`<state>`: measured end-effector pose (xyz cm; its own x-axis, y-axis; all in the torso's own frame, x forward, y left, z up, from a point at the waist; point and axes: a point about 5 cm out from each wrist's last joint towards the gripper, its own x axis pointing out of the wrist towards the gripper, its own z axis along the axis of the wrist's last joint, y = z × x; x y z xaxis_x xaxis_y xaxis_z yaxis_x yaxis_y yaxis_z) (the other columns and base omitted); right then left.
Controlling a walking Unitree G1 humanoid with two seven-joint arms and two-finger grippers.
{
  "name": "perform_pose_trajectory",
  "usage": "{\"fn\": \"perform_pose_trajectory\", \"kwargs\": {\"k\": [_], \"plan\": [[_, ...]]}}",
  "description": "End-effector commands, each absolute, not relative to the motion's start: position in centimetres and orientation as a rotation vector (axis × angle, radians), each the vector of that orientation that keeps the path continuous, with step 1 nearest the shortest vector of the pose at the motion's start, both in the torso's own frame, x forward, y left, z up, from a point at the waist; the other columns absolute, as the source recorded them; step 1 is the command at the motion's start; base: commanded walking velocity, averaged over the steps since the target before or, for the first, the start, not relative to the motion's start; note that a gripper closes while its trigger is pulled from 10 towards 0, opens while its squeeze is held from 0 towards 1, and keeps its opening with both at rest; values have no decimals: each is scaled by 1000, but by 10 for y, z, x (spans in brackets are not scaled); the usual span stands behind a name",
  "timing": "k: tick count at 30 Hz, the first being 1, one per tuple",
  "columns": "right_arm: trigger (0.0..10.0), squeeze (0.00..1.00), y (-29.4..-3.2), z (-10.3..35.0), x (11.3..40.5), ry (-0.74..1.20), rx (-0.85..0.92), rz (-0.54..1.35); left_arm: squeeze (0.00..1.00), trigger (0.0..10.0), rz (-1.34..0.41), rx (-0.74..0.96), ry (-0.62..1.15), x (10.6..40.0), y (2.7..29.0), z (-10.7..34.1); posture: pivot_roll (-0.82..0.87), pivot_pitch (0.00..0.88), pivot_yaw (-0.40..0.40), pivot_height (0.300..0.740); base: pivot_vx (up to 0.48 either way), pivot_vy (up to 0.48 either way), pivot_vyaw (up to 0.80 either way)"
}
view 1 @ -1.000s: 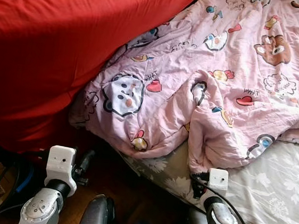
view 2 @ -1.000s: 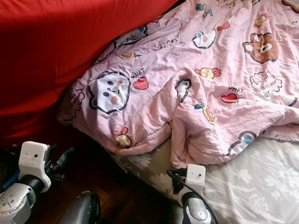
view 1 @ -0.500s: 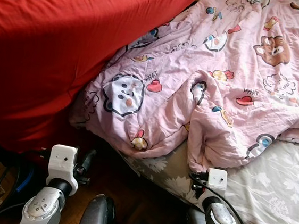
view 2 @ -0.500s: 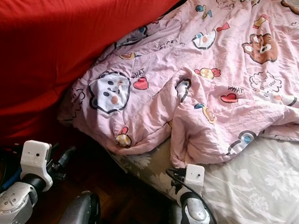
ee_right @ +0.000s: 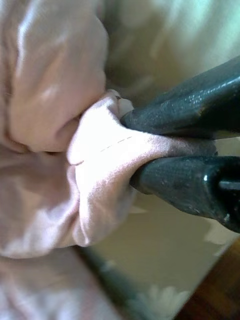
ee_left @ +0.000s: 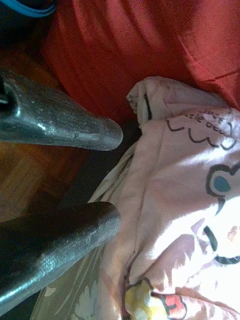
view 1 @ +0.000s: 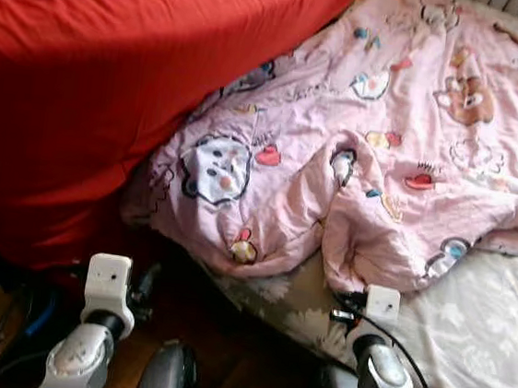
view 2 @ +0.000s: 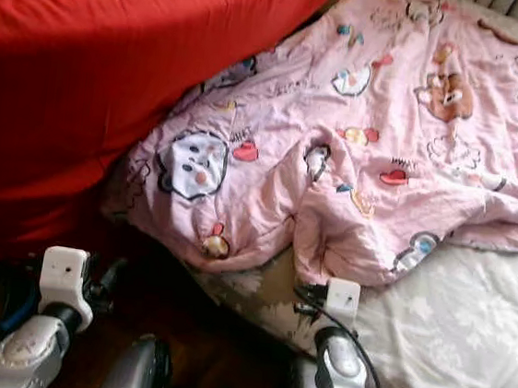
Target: Clean up the room
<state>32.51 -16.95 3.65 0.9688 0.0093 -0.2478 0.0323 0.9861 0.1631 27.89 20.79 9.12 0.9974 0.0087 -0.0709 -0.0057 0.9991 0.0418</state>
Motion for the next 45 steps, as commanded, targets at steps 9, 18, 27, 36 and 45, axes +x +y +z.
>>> {"fn": "perform_pose_trajectory", "kwargs": {"k": [9,18,27,36,45], "plan": [[0,0,-209,30,308,198,178,-131,0,10000,74,37,128,284,221,66,48,36,-30,588,0,0,0],[10000,0,-222,28,298,172,131,-116,0,10000,129,13,152,290,226,51,5,0,-45,588,0,0,0],[10000,0,-215,31,301,156,139,-125,0,10000,147,11,165,288,230,41,4,0,-45,588,0,0,0],[10000,0,-217,32,300,158,119,-119,0,10000,147,14,186,286,231,33,-10,0,-35,601,0,0,0],[10000,0,-215,28,297,157,146,-121,0,10000,147,27,217,284,235,27,-7,0,-27,656,0,0,0]]}}
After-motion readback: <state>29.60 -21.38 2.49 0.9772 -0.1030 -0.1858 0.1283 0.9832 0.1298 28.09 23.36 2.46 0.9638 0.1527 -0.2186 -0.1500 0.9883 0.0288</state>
